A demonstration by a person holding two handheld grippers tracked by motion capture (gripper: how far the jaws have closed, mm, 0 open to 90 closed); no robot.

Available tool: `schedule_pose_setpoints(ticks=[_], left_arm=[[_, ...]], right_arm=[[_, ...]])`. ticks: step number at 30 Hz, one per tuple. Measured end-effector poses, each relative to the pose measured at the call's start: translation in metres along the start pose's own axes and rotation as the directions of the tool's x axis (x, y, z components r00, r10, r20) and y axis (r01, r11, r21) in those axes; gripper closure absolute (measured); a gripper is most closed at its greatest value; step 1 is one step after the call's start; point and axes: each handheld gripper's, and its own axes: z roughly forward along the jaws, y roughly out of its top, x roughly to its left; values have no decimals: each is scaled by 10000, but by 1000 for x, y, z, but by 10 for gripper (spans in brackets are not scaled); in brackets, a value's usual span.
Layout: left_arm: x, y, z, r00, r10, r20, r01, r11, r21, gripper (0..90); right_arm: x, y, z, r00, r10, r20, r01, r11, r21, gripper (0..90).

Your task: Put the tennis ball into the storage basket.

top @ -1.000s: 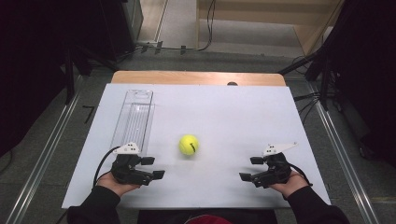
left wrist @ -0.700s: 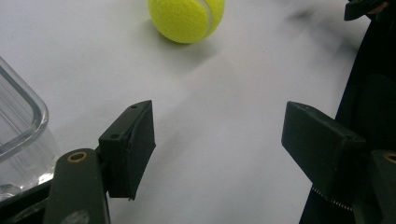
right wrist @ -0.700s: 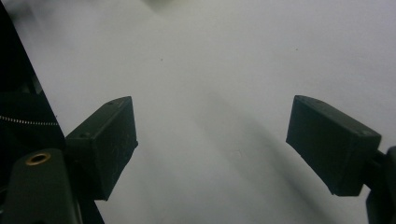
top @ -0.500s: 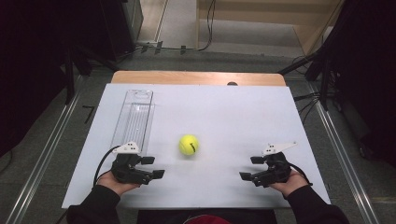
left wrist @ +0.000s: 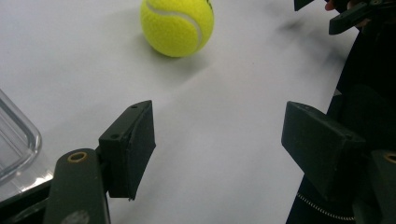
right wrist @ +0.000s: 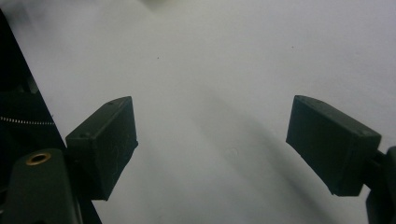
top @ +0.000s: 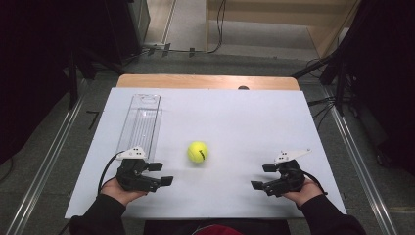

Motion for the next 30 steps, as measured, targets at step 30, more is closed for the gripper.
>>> schedule_pose_setpoints(ticks=[30], left_arm=[[-15, 32, 7, 9983, -154, -562, 142, 9997, -217, 216]], right_arm=[[0, 0, 0, 10000, 38, 31, -38, 10000, -57, 141]])
